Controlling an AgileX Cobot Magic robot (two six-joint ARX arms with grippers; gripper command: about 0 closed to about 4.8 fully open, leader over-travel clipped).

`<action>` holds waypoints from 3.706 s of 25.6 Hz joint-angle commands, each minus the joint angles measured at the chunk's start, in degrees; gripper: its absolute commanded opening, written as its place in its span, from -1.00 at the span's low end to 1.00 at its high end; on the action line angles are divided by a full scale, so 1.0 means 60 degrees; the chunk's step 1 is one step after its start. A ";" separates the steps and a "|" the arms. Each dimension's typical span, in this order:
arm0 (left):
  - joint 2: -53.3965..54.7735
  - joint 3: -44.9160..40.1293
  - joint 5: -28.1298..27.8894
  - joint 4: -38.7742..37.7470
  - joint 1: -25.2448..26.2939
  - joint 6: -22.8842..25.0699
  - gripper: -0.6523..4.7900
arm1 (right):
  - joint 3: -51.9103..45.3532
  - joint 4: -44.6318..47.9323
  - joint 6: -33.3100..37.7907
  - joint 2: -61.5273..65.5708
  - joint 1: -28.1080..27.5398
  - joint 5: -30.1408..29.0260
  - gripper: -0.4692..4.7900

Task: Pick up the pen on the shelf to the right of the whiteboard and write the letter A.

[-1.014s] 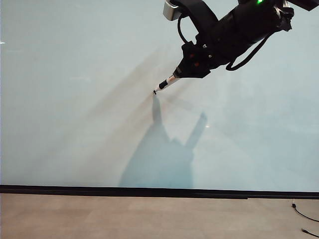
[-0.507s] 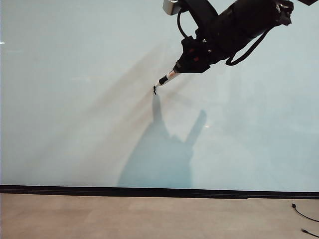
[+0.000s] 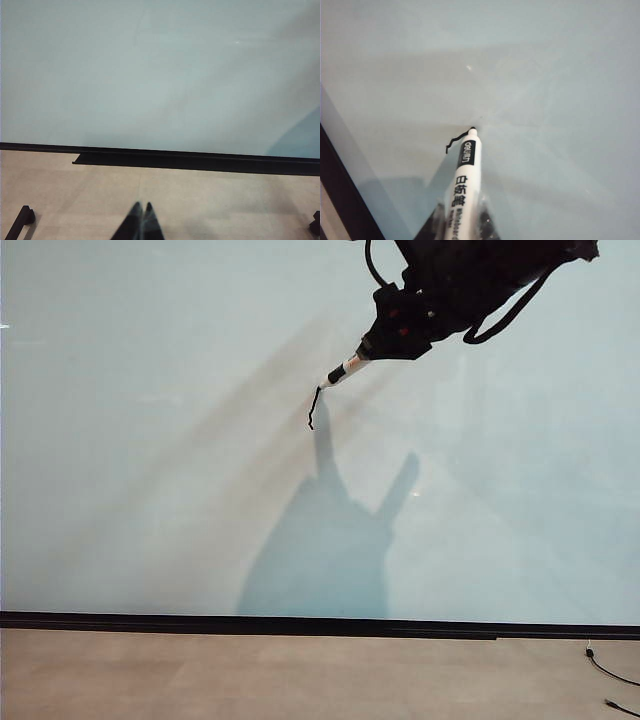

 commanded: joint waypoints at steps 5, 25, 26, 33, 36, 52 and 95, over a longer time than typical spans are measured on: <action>0.0004 0.0025 0.0029 0.0055 0.0000 0.0044 -0.78 | 0.0189 0.0310 -0.0164 -0.0222 -0.0069 0.0557 -0.84; 0.0004 0.0025 0.0029 0.0058 0.0000 0.0044 -0.78 | 0.0430 -0.0113 -0.0331 -0.0780 -0.0233 0.0656 -0.84; 0.0004 0.0025 0.0029 0.0055 0.0000 0.0044 -0.78 | 0.0430 -0.0113 -0.0335 -0.0798 -0.0233 0.0656 -0.84; 0.0004 0.0025 0.0029 0.0058 0.0000 0.0040 -0.78 | 0.0433 -0.0109 -0.0423 -0.1035 -0.0248 0.0743 -0.84; 0.0004 0.0025 0.0029 0.0058 0.0000 0.0044 -0.78 | 0.0433 -0.0120 -0.0444 -0.1107 -0.0251 0.0798 -0.84; 0.0004 0.0025 0.0029 0.0058 0.0000 0.0044 -0.78 | 0.0426 -0.0331 -0.0441 -0.1228 -0.0248 0.0740 -0.84; 0.0004 0.0025 0.0029 0.0058 0.0000 0.0044 -0.78 | -0.2229 0.5963 0.5909 -0.0029 0.0328 0.1035 -0.84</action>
